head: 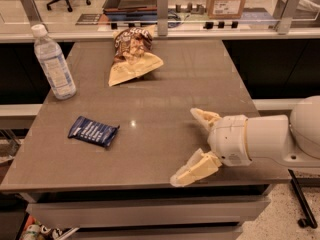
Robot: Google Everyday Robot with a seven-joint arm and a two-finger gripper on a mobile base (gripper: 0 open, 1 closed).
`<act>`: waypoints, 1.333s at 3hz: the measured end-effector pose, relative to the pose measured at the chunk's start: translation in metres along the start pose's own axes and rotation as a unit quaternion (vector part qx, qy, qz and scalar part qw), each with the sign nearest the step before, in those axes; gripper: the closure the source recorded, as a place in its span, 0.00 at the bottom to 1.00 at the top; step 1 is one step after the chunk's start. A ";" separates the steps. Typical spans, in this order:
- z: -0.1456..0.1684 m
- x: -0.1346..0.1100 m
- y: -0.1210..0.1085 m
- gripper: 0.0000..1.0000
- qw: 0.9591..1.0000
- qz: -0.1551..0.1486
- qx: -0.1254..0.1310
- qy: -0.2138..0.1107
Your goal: Pick rxbar blueberry
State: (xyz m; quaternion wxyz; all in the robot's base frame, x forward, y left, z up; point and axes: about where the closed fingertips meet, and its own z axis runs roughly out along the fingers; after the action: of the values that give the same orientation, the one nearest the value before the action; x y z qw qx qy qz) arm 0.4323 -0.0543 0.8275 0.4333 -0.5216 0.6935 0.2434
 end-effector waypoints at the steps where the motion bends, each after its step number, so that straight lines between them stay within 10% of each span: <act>1: 0.014 -0.010 -0.002 0.00 0.999 0.011 -0.012 -0.039; 4: 0.063 -0.040 0.002 0.00 0.997 0.010 -0.012 -0.077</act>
Offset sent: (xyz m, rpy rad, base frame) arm 0.0168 0.0420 0.0131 0.1801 -0.0481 0.0302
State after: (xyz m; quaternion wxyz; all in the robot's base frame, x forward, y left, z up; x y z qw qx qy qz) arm 0.4559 0.0164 0.8300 0.4767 -0.4993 0.6602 0.2960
